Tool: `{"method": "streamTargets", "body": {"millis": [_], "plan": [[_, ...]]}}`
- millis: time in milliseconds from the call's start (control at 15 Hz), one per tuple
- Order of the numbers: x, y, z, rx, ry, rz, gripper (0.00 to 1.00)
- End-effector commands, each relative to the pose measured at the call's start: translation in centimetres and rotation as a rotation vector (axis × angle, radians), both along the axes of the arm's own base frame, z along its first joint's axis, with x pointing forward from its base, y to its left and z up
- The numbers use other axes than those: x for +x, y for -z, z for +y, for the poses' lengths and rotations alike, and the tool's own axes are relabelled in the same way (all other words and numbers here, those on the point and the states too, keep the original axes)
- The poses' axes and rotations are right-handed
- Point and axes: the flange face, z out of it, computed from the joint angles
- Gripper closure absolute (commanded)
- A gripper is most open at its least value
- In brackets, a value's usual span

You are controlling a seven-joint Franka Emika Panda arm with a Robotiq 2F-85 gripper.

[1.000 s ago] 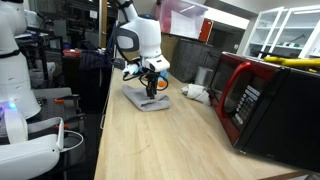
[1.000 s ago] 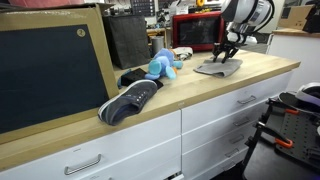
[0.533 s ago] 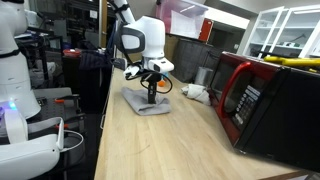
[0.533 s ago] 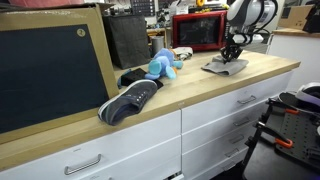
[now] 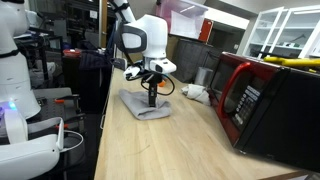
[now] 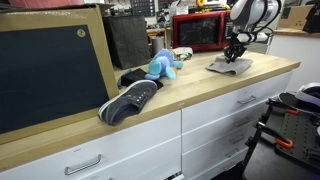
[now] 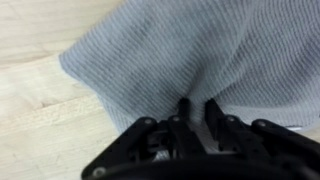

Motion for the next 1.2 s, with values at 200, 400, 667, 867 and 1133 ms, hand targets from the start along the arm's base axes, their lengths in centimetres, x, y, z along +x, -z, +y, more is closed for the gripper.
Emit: {"method": "streamTargets", "body": {"millis": [200,400,667,867,1133], "plan": [[-0.7,-3.2,0.0,0.091,-0.013,-0.097,0.2],[-0.5,-4.4,1.3,0.145,-0.045,-0.113,0.01],[1.3,-4.1,5.5,0.157,-0.219,-0.128,0.0],[3.6,-3.6,8.0,0.108,-0.397,-0.147,0.26],[5.7,-3.2,8.2,0.043,-0.576,-0.14,0.58]]}}
